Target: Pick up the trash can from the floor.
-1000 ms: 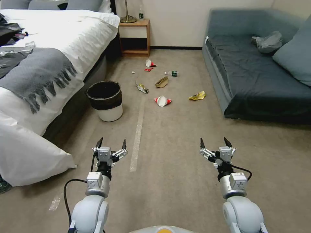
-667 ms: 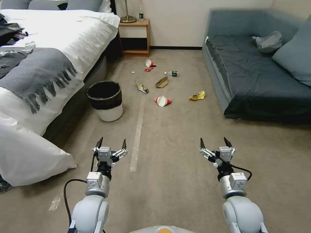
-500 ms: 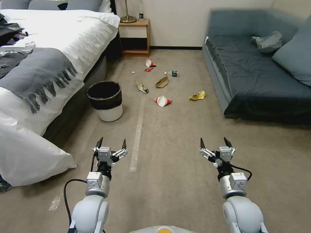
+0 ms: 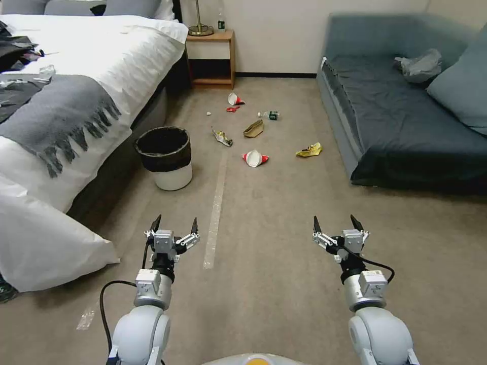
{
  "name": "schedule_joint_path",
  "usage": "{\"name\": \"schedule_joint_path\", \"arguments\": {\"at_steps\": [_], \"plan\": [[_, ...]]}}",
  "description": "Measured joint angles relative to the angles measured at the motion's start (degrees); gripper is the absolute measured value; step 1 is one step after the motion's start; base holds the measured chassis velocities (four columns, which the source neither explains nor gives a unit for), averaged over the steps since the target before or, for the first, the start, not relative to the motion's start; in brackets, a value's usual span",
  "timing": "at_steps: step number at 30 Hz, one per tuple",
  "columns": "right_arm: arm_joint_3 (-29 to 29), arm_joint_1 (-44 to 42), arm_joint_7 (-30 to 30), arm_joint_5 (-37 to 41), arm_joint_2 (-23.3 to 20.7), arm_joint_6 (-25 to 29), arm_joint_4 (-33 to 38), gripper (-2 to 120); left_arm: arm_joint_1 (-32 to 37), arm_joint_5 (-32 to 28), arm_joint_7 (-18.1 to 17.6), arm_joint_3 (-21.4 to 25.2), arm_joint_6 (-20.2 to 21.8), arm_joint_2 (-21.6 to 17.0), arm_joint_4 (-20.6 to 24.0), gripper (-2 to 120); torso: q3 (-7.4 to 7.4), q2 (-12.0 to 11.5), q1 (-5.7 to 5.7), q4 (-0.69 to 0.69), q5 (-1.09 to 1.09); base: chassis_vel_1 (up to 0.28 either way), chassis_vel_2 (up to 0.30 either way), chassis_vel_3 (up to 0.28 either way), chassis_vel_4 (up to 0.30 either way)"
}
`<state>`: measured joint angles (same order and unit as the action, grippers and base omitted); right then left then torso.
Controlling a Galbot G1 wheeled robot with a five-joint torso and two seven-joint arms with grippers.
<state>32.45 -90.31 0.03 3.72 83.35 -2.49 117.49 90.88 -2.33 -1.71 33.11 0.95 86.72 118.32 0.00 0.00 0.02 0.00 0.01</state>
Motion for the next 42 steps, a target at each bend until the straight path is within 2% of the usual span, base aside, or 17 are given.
{"name": "schedule_joint_path", "arguments": {"at_steps": [2, 3, 6, 8, 11, 12, 13, 17, 22, 27, 30, 32, 34, 36, 37, 40, 42], "plan": [[1.14, -1.79, 0.21, 4.30, -3.00, -2.91, 3.38, 100, 2.53, -2.84, -2.16, 1.93, 1.26, 1.03, 4.51, 100, 0.00, 0.00, 0.00, 0.00, 0.00, 0.000, 0.000, 0.000, 0.000], [1.14, -1.79, 0.21, 4.30, -3.00, -2.91, 3.38, 100, 2.53, -2.84, -2.16, 1.93, 1.26, 1.03, 4.51, 100, 0.00, 0.00, 0.00, 0.00, 0.00, 0.000, 0.000, 0.000, 0.000], [2.70, -4.24, 0.54, 10.28, -7.09, -6.95, 8.08, 100, 6.00, -6.70, -5.09, 4.54, 2.94, 2.39, 10.70, 100, 0.00, 0.00, 0.00, 0.01, 0.01, 0.000, 0.000, 0.000, 0.000], [3.04, -4.78, 0.61, 11.62, -8.03, -7.81, 9.14, 100, 6.64, -7.46, -5.64, 5.03, 3.26, 2.64, 11.86, 100, 0.00, 0.00, 0.00, 0.01, 0.00, 0.000, 0.000, 0.000, 0.000], [4.67, -7.34, 0.95, 17.91, -12.35, -12.08, 14.09, 100, 10.15, -11.41, -8.62, 7.71, 5.03, 4.09, 18.17, 100, 0.00, 0.00, 0.00, 0.01, 0.00, 0.000, 0.000, 0.000, 0.000], [4.67, -7.34, 0.95, 17.91, -12.35, -12.08, 14.09, 100, 10.15, -11.41, -8.62, 7.71, 5.03, 4.09, 18.17, 100, 0.00, 0.00, 0.00, 0.01, 0.00, 0.000, 0.000, 0.000, 0.000], [5.58, -8.73, 1.12, 21.31, -14.73, -14.35, 16.78, 100, 11.97, -13.46, -10.17, 9.09, 5.93, 4.84, 21.40, 100, 0.00, 0.00, 0.00, 0.01, 0.00, 0.000, 0.000, 0.000, 0.000], [6.56, -9.47, 0.86, 25.46, -17.32, -15.94, 18.68, 100, 13.57, -17.03, -9.64, 10.58, 5.74, 5.45, 24.65, 100, -0.01, 0.00, 0.00, 0.00, 0.01, 0.000, 0.000, 0.000, 0.000], [7.01, -9.31, 0.41, 27.34, -18.23, -16.06, 18.98, 100, 13.82, -18.03, -8.16, 10.79, 6.04, 5.53, 25.14, 100, 0.00, 0.00, 0.00, 0.00, 0.01, 0.000, 0.000, 0.000, 0.000], [7.23, -9.42, 0.41, 27.65, -18.28, -15.79, 18.98, 100, 13.51, -18.03, -6.91, 11.24, 8.65, 5.21, 25.04, 100, 0.00, 0.00, 0.00, 0.01, -0.01, 0.000, 0.000, 0.000, 0.000], [7.24, -9.49, 0.42, 27.65, -18.24, -15.62, 18.96, 100, 13.35, -17.95, -6.76, 11.29, 9.45, 4.96, 25.04, 100, 0.00, 0.00, 0.00, 0.00, 0.00, 0.000, 0.000, 0.000, 0.000], [7.21, -9.63, 0.42, 27.57, -18.00, -15.36, 18.78, 100, 12.72, -16.42, -8.30, 10.75, 11.33, 4.88, 24.96, 100, 0.00, 0.00, 0.00, 0.01, -0.01, 0.000, 0.000, 0.000, 0.000], [7.20, -9.67, 0.43, 27.53, -17.96, -15.33, 18.76, 100, 12.56, -16.15, -8.59, 10.62, 11.25, 4.88, 24.79, 100, 0.00, 0.00, 0.00, 0.01, 0.00, 0.000, 0.000, 0.000, 0.000], [7.13, -9.87, 0.41, 27.34, -17.78, -15.21, 18.71, 100, 12.08, -15.30, -10.44, 10.33, 10.48, 4.90, 23.95, 100, 0.00, 0.00, 0.00, 0.00, -0.02, 0.000, 0.000, 0.000, 0.000], [7.04, -10.01, 0.34, 27.17, -17.65, -15.10, 18.68, 100, 11.78, -14.50, -12.77, 10.16, 9.03, 4.67, 23.00, 100, 0.00, 0.00, 0.00, 0.00, -0.01, 0.000, 0.000, 0.000, 0.000], [6.97, -10.10, 0.27, 27.01, -17.55, -14.99, 18.64, 100, 11.74, -13.32, -14.12, 10.23, 7.07, 4.09, 21.89, 100, 0.00, 0.00, 0.00, 0.01, -0.02, 0.000, 0.000, 0.000, 0.000], [6.90, -10.10, 0.21, 26.91, -17.49, -14.93, 18.62, 100, 11.73, -10.81, -15.91, 10.64, 3.14, 3.01, 19.77, 100, 0.00, 0.00, 0.00, 0.01, -0.02, 0.000, 0.000, 0.000, 0.000]]}}
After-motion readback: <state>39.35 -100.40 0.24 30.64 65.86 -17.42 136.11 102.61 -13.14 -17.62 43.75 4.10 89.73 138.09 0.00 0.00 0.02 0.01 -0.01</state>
